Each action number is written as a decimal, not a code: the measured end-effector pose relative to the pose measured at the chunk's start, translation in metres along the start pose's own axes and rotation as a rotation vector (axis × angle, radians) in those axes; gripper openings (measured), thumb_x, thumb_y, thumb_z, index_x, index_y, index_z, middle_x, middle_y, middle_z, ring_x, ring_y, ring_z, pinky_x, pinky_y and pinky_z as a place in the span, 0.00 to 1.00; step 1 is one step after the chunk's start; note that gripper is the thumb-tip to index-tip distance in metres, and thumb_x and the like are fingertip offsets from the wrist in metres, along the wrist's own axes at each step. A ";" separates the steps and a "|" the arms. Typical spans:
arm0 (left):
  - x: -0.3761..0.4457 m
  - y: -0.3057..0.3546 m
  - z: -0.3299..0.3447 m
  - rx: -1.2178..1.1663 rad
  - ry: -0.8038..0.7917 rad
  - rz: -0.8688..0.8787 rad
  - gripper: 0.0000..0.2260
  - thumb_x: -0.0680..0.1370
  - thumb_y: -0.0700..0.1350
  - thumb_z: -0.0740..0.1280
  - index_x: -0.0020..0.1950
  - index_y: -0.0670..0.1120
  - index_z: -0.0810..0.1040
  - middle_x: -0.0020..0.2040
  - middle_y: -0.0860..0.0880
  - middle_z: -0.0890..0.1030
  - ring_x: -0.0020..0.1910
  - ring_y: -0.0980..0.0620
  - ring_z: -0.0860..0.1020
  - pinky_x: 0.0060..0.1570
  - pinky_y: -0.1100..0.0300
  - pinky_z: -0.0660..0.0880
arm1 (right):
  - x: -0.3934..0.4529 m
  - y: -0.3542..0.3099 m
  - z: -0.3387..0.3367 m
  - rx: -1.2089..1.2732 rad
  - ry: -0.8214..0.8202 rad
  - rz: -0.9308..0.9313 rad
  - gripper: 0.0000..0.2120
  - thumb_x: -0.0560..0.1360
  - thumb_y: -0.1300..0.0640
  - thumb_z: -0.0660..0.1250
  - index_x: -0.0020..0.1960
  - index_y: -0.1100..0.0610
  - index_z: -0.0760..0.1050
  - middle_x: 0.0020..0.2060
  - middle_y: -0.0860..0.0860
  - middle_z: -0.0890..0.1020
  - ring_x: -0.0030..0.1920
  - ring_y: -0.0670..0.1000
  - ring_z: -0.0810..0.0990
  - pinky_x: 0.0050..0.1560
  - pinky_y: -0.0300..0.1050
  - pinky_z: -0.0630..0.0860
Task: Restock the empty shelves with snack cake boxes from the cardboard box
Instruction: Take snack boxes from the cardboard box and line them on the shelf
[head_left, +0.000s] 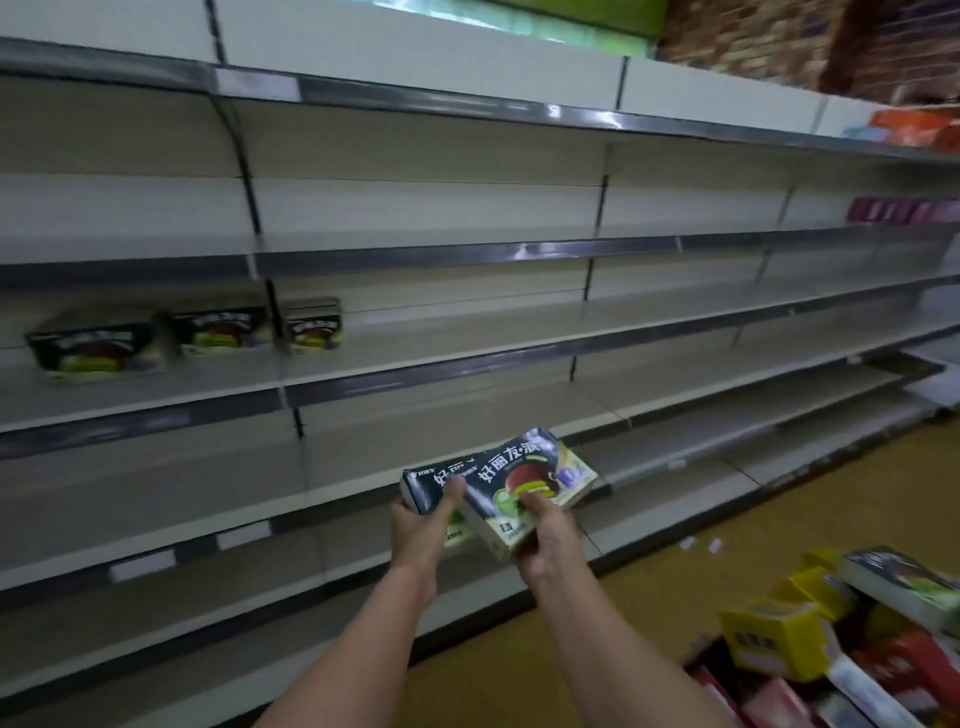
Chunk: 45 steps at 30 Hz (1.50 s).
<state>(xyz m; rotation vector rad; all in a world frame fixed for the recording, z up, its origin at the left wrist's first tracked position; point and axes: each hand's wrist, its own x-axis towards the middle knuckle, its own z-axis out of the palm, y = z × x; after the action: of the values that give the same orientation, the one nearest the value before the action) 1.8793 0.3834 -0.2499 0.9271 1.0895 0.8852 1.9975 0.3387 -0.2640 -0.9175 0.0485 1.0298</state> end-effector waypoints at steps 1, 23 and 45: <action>0.002 0.004 -0.013 -0.003 0.025 0.012 0.27 0.69 0.54 0.75 0.58 0.45 0.65 0.55 0.47 0.74 0.57 0.47 0.72 0.61 0.50 0.68 | -0.003 0.015 0.015 -0.006 -0.039 0.004 0.32 0.67 0.69 0.69 0.69 0.56 0.66 0.57 0.63 0.80 0.52 0.64 0.81 0.40 0.59 0.80; 0.061 0.081 -0.255 0.051 0.266 0.169 0.21 0.81 0.60 0.51 0.60 0.44 0.69 0.48 0.47 0.78 0.42 0.52 0.75 0.36 0.60 0.68 | -0.001 0.146 0.160 -0.731 -0.285 0.210 0.11 0.77 0.53 0.67 0.53 0.60 0.77 0.43 0.57 0.83 0.40 0.53 0.78 0.38 0.44 0.74; 0.236 0.186 -0.283 0.045 0.219 0.184 0.42 0.66 0.74 0.64 0.70 0.49 0.62 0.63 0.42 0.77 0.58 0.43 0.78 0.61 0.44 0.72 | 0.144 0.167 0.345 -0.684 -0.401 0.131 0.07 0.78 0.55 0.61 0.47 0.58 0.74 0.40 0.57 0.81 0.37 0.53 0.77 0.40 0.46 0.72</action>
<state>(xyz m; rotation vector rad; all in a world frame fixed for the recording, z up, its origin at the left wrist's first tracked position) 1.6353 0.7140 -0.2090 0.9960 1.2284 1.1377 1.8239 0.7055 -0.2110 -1.3108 -0.6204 1.3685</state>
